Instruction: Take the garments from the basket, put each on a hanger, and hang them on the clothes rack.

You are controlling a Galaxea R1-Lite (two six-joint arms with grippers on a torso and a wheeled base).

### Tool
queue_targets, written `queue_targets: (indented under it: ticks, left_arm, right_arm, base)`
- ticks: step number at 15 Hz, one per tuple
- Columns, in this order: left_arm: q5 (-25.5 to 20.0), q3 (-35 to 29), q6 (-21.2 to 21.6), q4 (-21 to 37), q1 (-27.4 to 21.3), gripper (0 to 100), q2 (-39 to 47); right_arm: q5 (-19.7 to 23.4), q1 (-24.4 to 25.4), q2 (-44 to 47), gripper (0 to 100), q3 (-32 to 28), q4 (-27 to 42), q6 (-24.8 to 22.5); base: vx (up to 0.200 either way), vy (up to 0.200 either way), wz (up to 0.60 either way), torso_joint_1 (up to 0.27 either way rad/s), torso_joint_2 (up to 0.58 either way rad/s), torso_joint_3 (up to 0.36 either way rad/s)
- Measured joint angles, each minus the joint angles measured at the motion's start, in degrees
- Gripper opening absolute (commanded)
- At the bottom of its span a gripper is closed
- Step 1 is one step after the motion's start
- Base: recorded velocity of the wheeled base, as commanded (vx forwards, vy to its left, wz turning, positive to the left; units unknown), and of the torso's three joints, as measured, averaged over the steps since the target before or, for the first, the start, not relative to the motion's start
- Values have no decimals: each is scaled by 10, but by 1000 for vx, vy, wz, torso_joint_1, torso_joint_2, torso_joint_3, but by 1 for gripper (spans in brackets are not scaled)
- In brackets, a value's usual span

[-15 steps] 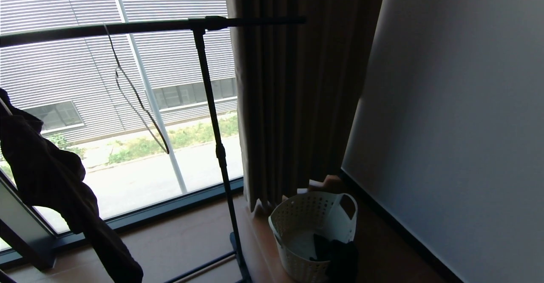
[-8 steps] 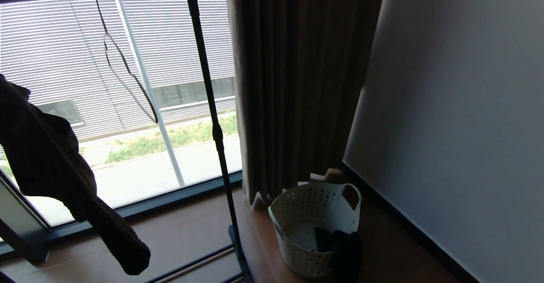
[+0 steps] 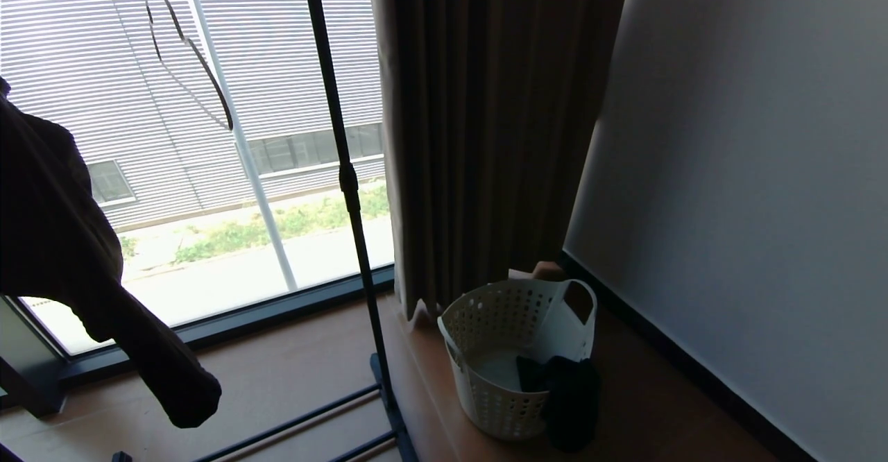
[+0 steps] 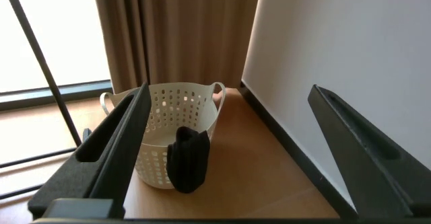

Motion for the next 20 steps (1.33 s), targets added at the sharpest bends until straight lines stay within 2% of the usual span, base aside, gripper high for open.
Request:
queue_targets:
  ticks: [6, 20]
  left_arm:
    - [0, 0, 0, 0, 0, 100, 0]
    - [0, 0, -1, 0, 0, 100, 0]
  right_arm:
    - [0, -3, -5, 100, 0, -1, 0]
    - [-1, -4, -8, 100, 0, -5, 4]
  base:
    - [0, 0, 0, -6, 63, 36]
    - [0, 0, 0, 3, 4, -192]
